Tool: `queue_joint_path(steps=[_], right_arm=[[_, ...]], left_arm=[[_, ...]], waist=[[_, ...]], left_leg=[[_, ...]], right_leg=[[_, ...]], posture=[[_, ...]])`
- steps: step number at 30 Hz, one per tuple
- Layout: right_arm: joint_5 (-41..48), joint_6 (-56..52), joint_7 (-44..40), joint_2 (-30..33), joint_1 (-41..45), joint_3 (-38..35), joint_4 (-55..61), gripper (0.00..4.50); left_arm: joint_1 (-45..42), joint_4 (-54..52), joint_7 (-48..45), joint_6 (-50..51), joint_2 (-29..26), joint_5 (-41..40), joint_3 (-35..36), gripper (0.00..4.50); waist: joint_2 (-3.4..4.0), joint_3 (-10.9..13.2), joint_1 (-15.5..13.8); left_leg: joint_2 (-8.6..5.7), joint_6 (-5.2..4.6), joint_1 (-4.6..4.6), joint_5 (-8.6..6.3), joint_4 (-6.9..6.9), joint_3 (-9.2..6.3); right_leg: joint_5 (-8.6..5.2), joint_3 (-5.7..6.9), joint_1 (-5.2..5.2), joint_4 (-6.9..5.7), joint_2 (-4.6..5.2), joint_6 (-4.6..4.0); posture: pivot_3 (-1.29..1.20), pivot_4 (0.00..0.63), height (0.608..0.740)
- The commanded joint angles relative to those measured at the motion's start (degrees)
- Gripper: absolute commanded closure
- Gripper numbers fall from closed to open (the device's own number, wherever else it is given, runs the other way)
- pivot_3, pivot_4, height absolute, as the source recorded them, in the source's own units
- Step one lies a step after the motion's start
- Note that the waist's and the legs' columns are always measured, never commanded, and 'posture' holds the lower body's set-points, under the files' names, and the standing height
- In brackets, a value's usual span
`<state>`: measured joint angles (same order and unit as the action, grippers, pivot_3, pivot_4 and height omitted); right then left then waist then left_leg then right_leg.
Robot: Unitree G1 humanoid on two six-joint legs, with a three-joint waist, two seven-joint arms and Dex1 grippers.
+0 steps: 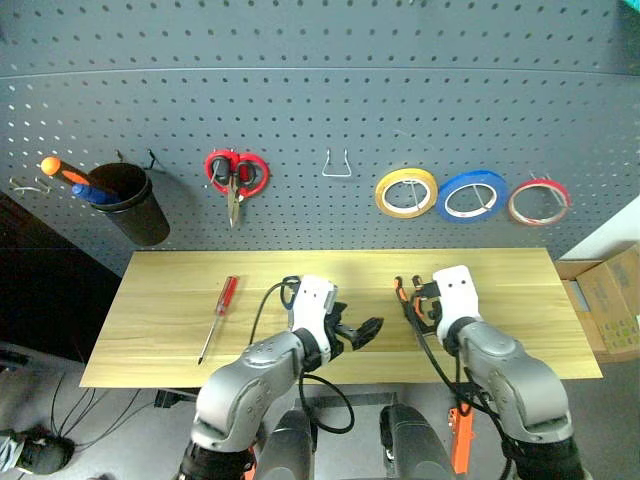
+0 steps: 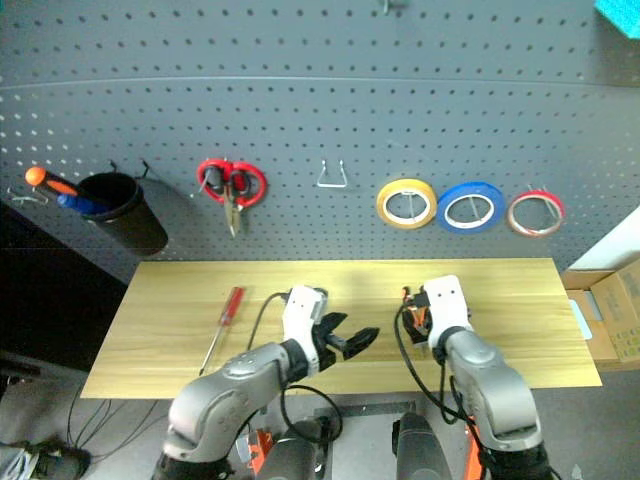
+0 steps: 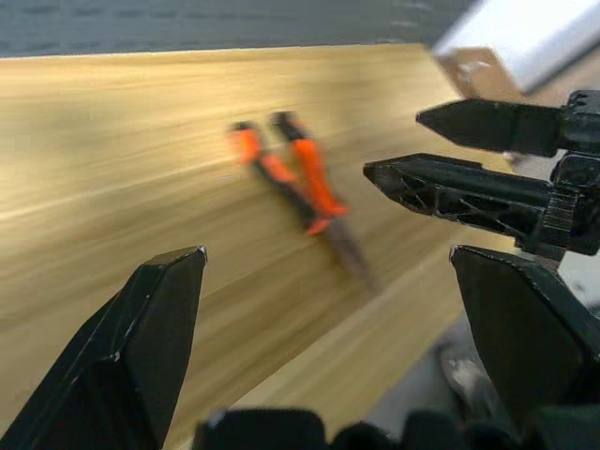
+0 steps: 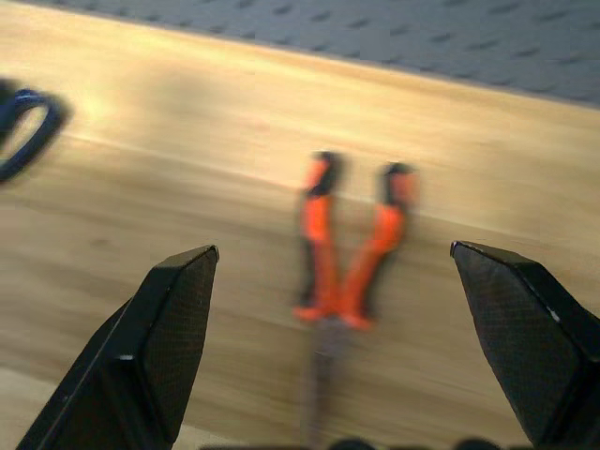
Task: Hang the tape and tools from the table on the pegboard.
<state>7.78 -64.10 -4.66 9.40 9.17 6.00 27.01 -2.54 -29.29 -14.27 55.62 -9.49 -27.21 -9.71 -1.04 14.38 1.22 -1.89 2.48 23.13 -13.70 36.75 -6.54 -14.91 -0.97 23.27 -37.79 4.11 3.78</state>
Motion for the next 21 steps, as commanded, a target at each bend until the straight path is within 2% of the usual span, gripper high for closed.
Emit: queue_joint_path(steps=[1, 6, 15, 21], right_arm=[[-0.3, -5.7, 2.6, -4.0, 3.3, -0.8, -3.5, 0.15], [-1.4, -10.9, 5.1, -7.3, 6.9, -3.4, -8.6, 0.15], [-3.3, -10.7, 5.2, -4.1, 10.6, -5.0, -13.8, 0.15], [-3.2, -12.9, 6.2, -6.1, 14.1, -9.3, -18.3, 0.15]], left_arm=[[2.8, -5.8, 0.6, 1.8, -0.3, -2.1, 0.8, 0.00], [5.1, -8.7, 1.7, 3.8, -0.1, -3.0, 1.0, 0.00], [6.5, -10.3, 2.4, 4.7, -0.3, -3.4, 0.7, 0.00], [5.5, -9.7, 2.3, 4.8, -0.3, -2.9, -0.1, 0.00]], waist=[[-0.05, 0.3, -0.3], [-0.06, 1.3, -1.2], [0.00, 2.5, -1.1], [-0.02, 2.6, -1.1]], left_leg=[[-0.02, 0.00, 0.00, -0.01, -0.04, 0.01], [0.00, 0.00, 0.01, -0.01, -0.17, 0.01], [0.02, 0.01, 0.01, -0.01, -0.39, 0.18], [0.09, 0.02, 0.09, 0.00, -0.61, 0.27]], right_leg=[[0.00, 0.00, 0.01, 0.02, 0.02, 0.00], [-0.04, 0.03, 0.08, 0.08, 0.03, -0.05], [-0.08, 0.06, 0.15, 0.13, 0.02, 0.00], [-0.06, 0.08, 0.35, 0.12, -0.03, -0.04]], posture=[[0.09, 0.309, 0.740], [0.12, 0.318, 0.740], [0.11, 0.332, 0.740], [0.11, 0.338, 0.740]])
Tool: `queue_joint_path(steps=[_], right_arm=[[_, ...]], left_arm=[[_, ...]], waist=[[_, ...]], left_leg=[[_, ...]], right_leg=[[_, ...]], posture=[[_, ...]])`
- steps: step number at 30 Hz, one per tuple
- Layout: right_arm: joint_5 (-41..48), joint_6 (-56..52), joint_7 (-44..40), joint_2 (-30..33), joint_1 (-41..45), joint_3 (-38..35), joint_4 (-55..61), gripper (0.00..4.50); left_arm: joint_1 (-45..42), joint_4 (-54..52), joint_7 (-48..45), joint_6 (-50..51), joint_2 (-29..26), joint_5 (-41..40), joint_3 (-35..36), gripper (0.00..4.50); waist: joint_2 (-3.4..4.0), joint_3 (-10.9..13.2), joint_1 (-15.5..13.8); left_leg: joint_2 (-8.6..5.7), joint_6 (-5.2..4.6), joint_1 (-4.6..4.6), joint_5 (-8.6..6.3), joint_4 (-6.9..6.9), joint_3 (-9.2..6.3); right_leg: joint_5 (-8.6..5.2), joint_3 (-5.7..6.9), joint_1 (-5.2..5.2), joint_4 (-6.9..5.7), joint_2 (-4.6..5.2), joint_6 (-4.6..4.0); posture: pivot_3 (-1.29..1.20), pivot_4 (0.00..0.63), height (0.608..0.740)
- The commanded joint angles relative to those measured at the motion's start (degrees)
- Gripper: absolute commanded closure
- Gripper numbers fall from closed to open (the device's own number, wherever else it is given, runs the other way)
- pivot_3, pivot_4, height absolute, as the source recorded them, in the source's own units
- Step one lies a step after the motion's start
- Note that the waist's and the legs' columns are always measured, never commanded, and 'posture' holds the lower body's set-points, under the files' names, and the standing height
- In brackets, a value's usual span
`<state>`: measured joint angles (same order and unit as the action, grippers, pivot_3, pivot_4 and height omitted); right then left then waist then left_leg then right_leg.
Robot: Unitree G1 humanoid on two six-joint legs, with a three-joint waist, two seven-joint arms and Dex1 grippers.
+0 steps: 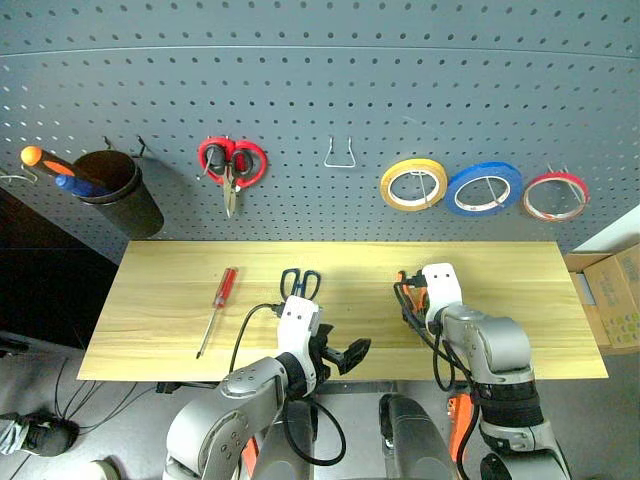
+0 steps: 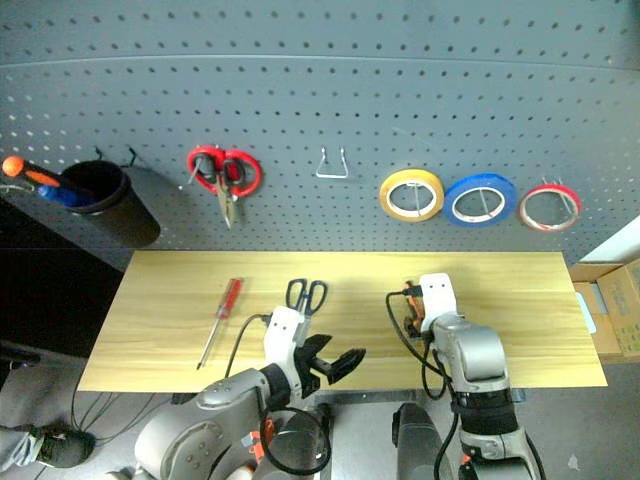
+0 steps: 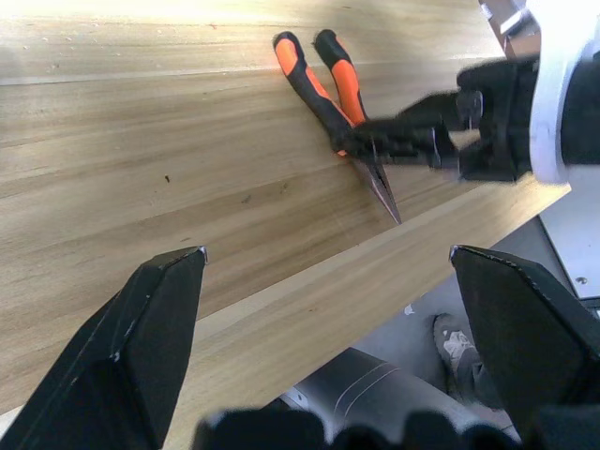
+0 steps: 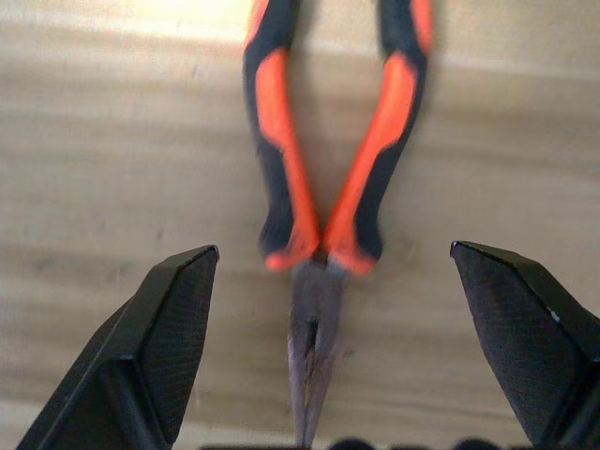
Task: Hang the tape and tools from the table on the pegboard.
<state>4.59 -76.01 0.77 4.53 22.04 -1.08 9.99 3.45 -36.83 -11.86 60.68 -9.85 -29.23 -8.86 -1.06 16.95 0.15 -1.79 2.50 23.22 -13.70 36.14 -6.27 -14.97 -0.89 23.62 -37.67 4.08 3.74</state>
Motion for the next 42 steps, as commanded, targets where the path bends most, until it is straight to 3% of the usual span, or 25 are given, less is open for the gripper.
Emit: queue_joint_path(steps=[1, 25, 33, 42], right_arm=[[0.0, -1.2, 0.9, -1.5, 1.7, -2.8, -1.8, 0.15], [-0.1, -4.8, 1.9, -2.7, 7.2, -6.8, -10.9, 0.15], [-0.5, -6.1, 2.2, -3.1, 7.3, -7.1, -11.0, 2.74], [-0.9, -5.0, 1.3, -1.5, 7.9, -5.9, -12.1, 2.77]], left_arm=[[-0.6, -2.2, -0.2, -0.2, 0.1, -0.9, -1.0, 0.00], [0.0, -3.5, 1.4, 1.3, 1.7, -1.1, -2.8, 0.00], [-0.3, -3.2, 1.5, 1.2, 1.7, -1.1, -2.6, 0.00], [-0.5, -2.8, 1.7, 1.0, 2.3, -0.9, -3.2, 0.00]], waist=[[0.00, 0.0, 0.0], [0.00, 0.1, 0.0], [0.00, 0.1, 0.0], [0.00, 0.1, 0.0]], left_leg=[[0.00, 0.00, 0.00, 0.00, -0.02, 0.01], [-0.01, 0.02, 0.56, 0.01, -0.02, 0.05], [-0.01, 0.02, 0.56, 0.01, -0.02, 0.04], [-0.01, 0.02, 0.55, 0.01, -0.02, 0.05]], right_leg=[[0.00, 0.02, 0.00, 0.00, 0.00, 0.00], [0.02, 0.03, 0.55, -0.04, 0.00, -0.03], [0.02, 0.04, 0.55, -0.05, 0.00, -0.03], [0.02, 0.04, 0.54, -0.04, 0.00, -0.03]], posture=[[0.11, 0.339, 0.740], [0.12, 0.347, 0.740], [0.12, 0.340, 0.740], [0.11, 0.336, 0.740]])
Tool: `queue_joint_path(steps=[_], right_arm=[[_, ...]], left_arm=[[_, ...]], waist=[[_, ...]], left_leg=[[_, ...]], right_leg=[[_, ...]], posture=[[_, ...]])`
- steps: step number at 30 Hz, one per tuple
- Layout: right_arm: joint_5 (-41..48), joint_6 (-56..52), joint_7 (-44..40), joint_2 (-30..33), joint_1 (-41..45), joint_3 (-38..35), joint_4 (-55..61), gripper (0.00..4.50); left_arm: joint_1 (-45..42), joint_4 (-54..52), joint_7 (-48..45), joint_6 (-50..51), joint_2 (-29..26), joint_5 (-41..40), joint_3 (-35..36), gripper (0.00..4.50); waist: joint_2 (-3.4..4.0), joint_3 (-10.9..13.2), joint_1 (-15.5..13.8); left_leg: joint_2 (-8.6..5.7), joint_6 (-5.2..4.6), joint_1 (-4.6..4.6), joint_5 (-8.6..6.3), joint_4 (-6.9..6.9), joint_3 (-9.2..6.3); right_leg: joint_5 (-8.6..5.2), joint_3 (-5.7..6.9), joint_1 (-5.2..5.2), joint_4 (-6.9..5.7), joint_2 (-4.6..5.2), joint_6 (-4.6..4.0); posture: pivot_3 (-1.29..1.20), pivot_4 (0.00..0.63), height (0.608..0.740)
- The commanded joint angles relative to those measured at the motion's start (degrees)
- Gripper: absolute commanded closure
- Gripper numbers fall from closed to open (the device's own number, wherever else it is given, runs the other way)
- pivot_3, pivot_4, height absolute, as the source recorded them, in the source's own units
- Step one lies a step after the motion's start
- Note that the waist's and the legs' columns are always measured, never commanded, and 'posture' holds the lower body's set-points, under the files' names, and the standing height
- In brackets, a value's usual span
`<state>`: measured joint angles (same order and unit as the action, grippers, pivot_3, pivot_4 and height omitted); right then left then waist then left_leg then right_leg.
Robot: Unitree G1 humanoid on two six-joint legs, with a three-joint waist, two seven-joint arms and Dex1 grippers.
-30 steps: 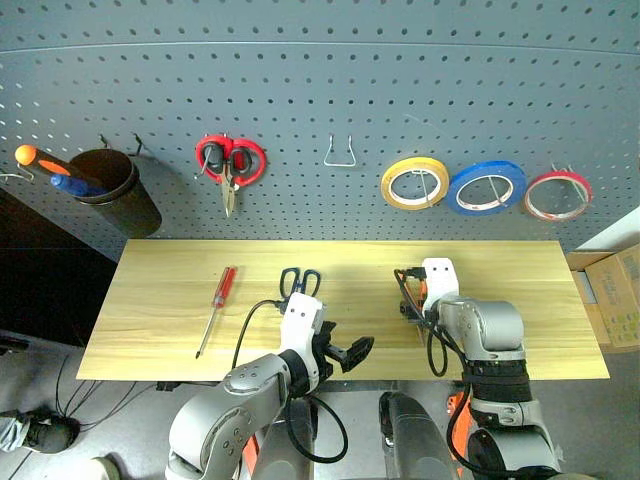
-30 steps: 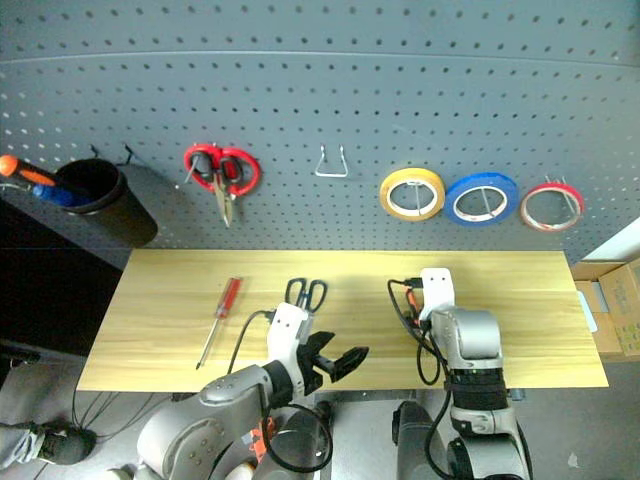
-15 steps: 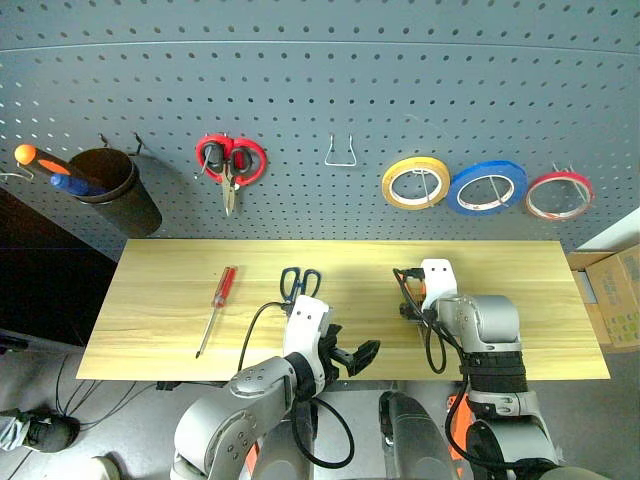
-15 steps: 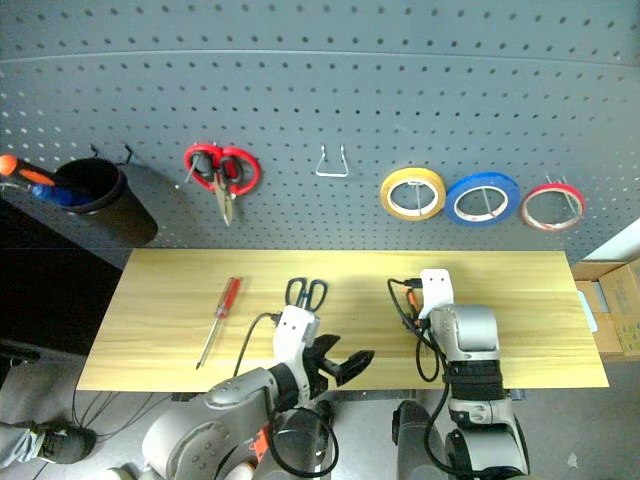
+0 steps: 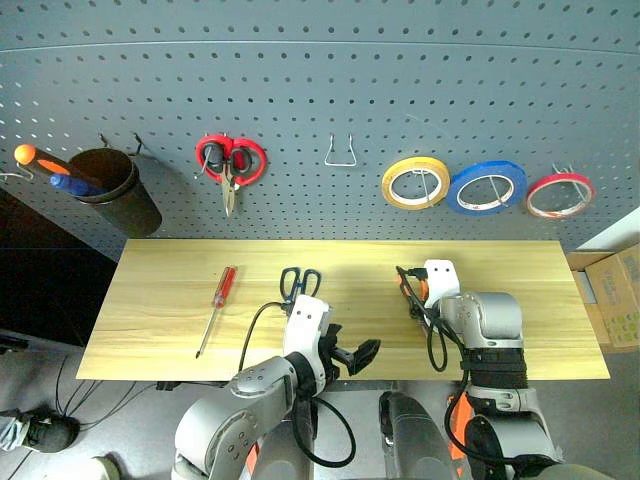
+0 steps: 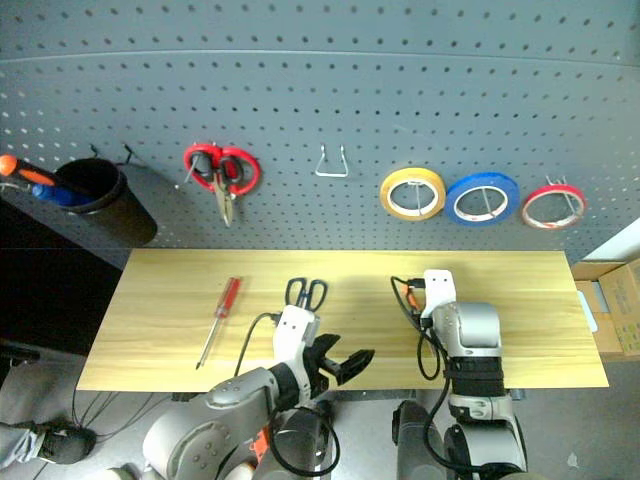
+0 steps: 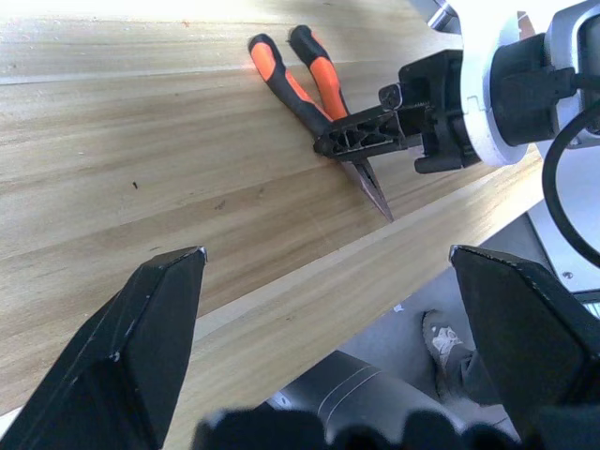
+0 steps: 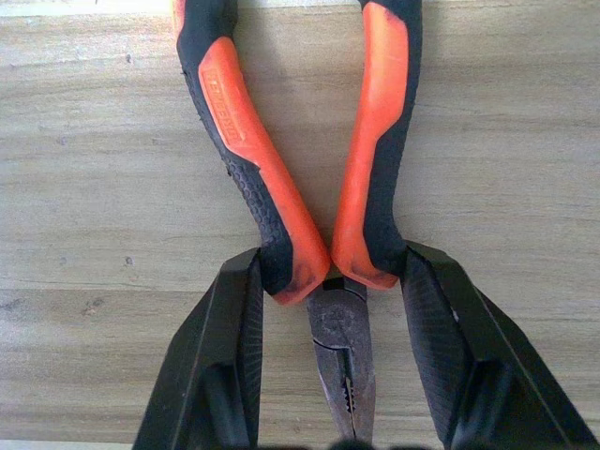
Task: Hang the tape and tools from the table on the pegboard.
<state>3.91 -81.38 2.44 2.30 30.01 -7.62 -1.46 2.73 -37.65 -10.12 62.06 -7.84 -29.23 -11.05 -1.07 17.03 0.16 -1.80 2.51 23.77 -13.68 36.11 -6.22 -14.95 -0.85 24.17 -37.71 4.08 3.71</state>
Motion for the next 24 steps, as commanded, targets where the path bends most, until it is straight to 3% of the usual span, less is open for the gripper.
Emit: queue_joint_path(steps=[1, 9, 13, 19, 24], right_arm=[[0.0, 0.3, -0.9, 1.1, 0.0, 1.2, -0.5, 2.77], [1.1, 2.8, -7.5, 10.1, -4.3, 9.2, 9.5, 2.77], [4.1, 7.1, -13.7, 16.7, -11.7, 11.9, 25.4, 2.77], [8.6, 10.4, -17.2, 15.3, -16.6, 11.4, 37.9, 2.77], [10.9, 13.8, -16.7, 10.1, -14.6, 10.8, 40.9, 2.77]], left_arm=[[0.1, -1.8, -0.1, -0.4, 0.3, -0.8, -1.0, 0.00], [-1.4, -0.8, -0.4, -1.4, 0.5, -0.6, -0.3, 0.00], [-0.5, -1.9, -1.6, -3.7, 0.0, -1.4, 2.5, 0.00], [1.2, -6.5, -2.5, -5.4, -1.8, -3.5, 6.9, 0.00], [2.1, -13.4, -0.8, -6.1, -0.2, -10.0, 13.7, 0.00]], waist=[[0.00, 0.0, 0.0], [0.00, 0.0, -0.1], [-0.01, 0.0, 0.1], [0.05, 0.0, -0.1], [-0.01, -0.1, -0.3]], left_leg=[[0.00, 0.00, 0.00, 0.00, 0.00, 0.00], [-0.03, 0.02, 0.08, 0.01, -0.01, -0.01], [-0.05, 0.03, 0.10, 0.01, 0.00, 0.01], [0.04, 0.27, 0.15, 0.12, -0.01, -0.03], [0.06, 0.48, 0.14, 0.24, -0.01, -0.15]], right_leg=[[0.00, 0.00, 0.00, 0.00, 0.00, 0.00], [0.00, 0.02, 0.03, 0.06, 0.01, 0.01], [0.00, 0.00, 0.03, 0.09, 0.03, 0.02], [-0.06, 0.04, 0.08, 0.07, -0.02, 0.07], [-0.05, 0.13, 0.08, 0.05, -0.02, 0.06]], posture=[[0.11, 0.334, 0.740], [0.10, 0.314, 0.740], [0.09, 0.286, 0.740], [0.09, 0.253, 0.740], [0.10, 0.229, 0.740]])
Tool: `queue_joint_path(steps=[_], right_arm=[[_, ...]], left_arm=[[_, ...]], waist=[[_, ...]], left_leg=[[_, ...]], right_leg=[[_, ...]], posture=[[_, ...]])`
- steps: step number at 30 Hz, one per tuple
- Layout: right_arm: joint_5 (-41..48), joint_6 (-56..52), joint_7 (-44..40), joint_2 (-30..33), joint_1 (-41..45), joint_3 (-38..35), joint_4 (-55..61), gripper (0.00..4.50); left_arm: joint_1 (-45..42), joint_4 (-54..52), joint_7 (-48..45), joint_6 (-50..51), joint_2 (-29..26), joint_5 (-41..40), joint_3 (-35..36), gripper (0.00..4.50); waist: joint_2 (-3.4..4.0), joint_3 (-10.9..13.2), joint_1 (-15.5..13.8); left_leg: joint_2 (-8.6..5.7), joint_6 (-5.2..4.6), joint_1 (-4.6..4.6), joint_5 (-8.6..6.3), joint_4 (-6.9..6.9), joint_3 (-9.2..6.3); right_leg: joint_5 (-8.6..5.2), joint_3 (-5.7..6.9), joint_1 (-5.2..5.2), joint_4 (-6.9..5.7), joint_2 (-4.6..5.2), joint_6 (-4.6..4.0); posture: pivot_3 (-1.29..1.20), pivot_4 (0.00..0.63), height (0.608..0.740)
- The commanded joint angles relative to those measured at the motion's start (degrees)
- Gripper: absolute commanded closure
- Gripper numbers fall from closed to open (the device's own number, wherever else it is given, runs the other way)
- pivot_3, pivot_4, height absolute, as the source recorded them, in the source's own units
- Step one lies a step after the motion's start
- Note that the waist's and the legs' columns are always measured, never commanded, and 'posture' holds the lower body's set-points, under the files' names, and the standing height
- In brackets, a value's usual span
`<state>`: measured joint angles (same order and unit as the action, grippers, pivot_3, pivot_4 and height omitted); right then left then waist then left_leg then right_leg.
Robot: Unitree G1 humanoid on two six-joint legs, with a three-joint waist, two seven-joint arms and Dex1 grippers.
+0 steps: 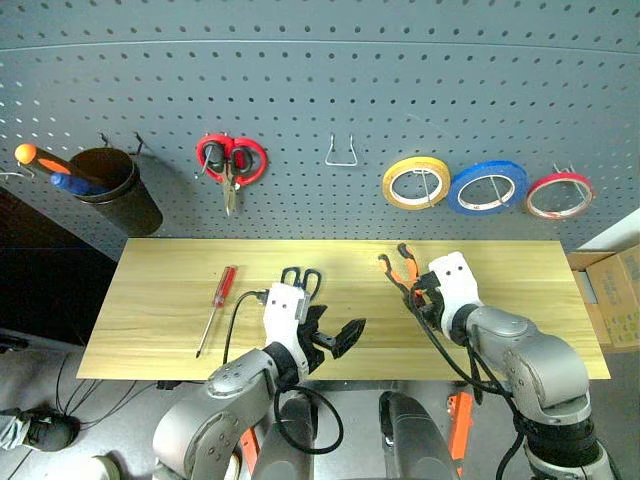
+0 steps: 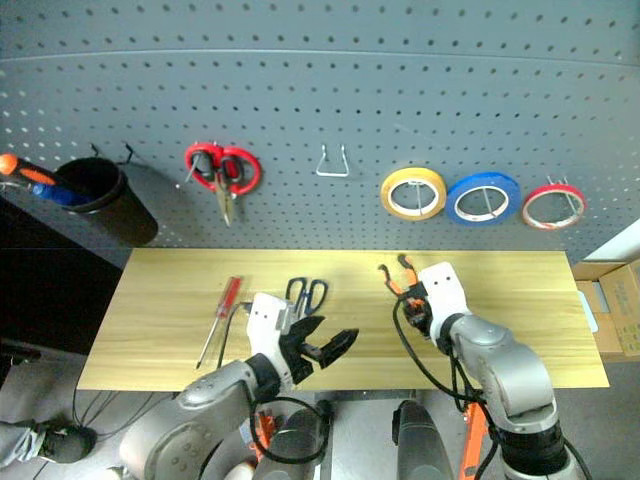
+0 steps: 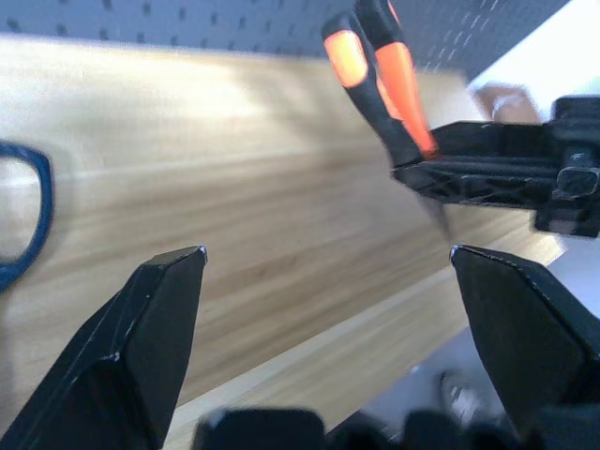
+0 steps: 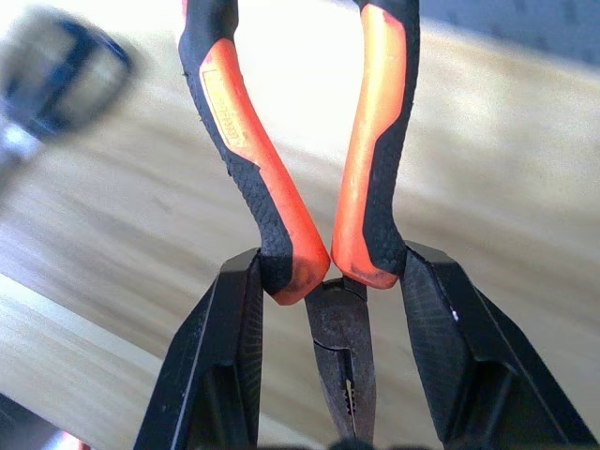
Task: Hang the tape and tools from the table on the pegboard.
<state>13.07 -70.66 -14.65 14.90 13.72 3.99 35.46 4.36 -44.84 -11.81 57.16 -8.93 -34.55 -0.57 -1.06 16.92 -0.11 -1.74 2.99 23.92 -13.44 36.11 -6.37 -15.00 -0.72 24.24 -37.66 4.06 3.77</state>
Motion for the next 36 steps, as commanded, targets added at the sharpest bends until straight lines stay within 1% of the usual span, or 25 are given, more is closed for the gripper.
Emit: queue_joint_path(steps=[1, 4, 9, 13, 16, 20, 24, 27, 31, 33, 36], right_arm=[[2.1, 4.0, 0.5, -3.6, 2.5, -0.4, 4.3, 2.77], [3.5, 6.8, 0.8, -7.5, 5.0, 0.1, 4.9, 2.77], [4.2, 13.7, 1.7, -12.5, 10.7, -0.8, 1.2, 2.77], [4.4, 20.2, 2.6, -15.6, 16.1, -2.2, -3.3, 2.77], [3.6, 24.9, 2.5, -16.2, 18.6, -1.4, -6.3, 2.77], [1.7, 31.7, 2.6, -16.2, 20.8, 0.2, -9.7, 2.77], [-0.1, 38.0, 3.6, -17.3, 24.7, 0.5, -14.7, 2.77], [-1.9, 44.1, 3.7, -18.1, 27.7, 1.2, -20.9, 2.77], [-4.4, 52.5, 4.5, -19.0, 32.3, 0.6, -30.5, 2.77], [-5.4, 56.8, 5.0, -19.4, 34.1, 0.2, -35.0, 2.77], [-6.8, 62.8, 5.9, -19.7, 35.4, 0.0, -39.8, 2.77]], left_arm=[[0.4, -7.7, 1.3, -1.5, 0.9, -5.3, 4.1, 0.00], [-2.0, -11.9, 4.6, -2.5, 0.5, -6.5, 8.0, 0.00], [-7.6, -15.1, 10.5, -0.8, -3.5, -12.4, 15.0, 0.00], [-9.2, -15.2, 15.6, -2.2, -8.3, -19.6, 16.2, 0.00], [-9.7, -15.2, 18.3, -3.3, -10.4, -21.5, 16.1, 0.00], [-10.3, -14.8, 20.2, -4.4, -11.6, -21.5, 15.5, 0.00], [-12.5, -12.5, 20.5, -5.8, -12.5, -19.6, 14.4, 0.00], [-13.2, -11.1, 20.5, -7.2, -12.1, -17.6, 12.4, 0.00], [-13.6, -10.7, 20.5, -8.3, -11.4, -15.6, 9.5, 0.00], [-14.6, -9.8, 20.5, -8.9, -11.3, -14.6, 9.1, 0.00], [-15.6, -8.4, 19.9, -9.5, -11.7, -13.4, 9.3, 0.00]], waist=[[-0.03, -0.1, 0.0], [-0.07, -0.1, -0.1], [-0.37, -0.8, -0.8], [-0.70, -1.5, -1.5], [-0.74, -2.0, -1.9], [-0.75, -3.0, -2.7], [-0.76, -3.7, -3.3], [-0.77, -4.2, -3.3], [-0.78, -4.4, -3.3], [-0.76, -4.4, -3.4], [-0.76, -4.4, -3.6]], left_leg=[[0.02, 0.12, 0.00, 0.07, 0.00, -0.01], [0.02, 0.19, -0.01, 0.12, 0.01, -0.01], [0.03, 0.46, -0.05, 0.29, 0.01, -0.08], [0.00, 0.57, -0.10, 0.35, 0.01, -0.12], [-0.02, 0.67, -0.11, 0.41, 0.02, -0.14], [0.11, 0.81, -0.17, 0.49, 0.00, -0.13], [0.43, 1.07, -0.26, 0.65, -0.01, -0.13], [0.47, 1.12, -0.49, 0.77, -0.05, -0.12], [0.48, 0.90, -0.79, 0.88, -0.11, -0.08], [0.47, 0.86, -0.99, 0.98, -0.13, -0.08], [0.48, 0.82, -1.06, 1.08, -0.13, -0.09]], right_leg=[[0.01, 0.01, 0.00, 0.00, -0.01, -0.01], [0.03, 0.01, 0.00, -0.03, -0.02, -0.05], [0.11, 0.10, 0.00, -0.16, -0.13, -0.17], [0.20, 0.13, 0.00, -0.23, -0.26, -0.33], [0.27, 0.13, 0.00, -0.24, -0.32, -0.43], [0.37, 0.11, 0.00, -0.23, -0.58, -0.60], [0.53, 0.12, 0.00, -0.29, -0.92, -0.88], [0.60, 0.09, -0.14, -0.36, -1.00, -0.98], [0.75, 0.05, -0.38, -0.37, -1.02, -1.16], [0.83, 0.05, -0.61, -0.33, -1.03, -1.21], [0.93, 0.06, -0.68, -0.33, -1.05, -1.22]], posture=[[0.11, 0.224, 0.740], [0.12, 0.207, 0.740], [0.19, 0.189, 0.740], [0.22, 0.167, 0.740], [0.24, 0.149, 0.740], [0.25, 0.131, 0.740], [0.26, 0.123, 0.740], [0.26, 0.120, 0.740], [0.26, 0.119, 0.740], [0.26, 0.119, 0.740], [0.27, 0.125, 0.740]])
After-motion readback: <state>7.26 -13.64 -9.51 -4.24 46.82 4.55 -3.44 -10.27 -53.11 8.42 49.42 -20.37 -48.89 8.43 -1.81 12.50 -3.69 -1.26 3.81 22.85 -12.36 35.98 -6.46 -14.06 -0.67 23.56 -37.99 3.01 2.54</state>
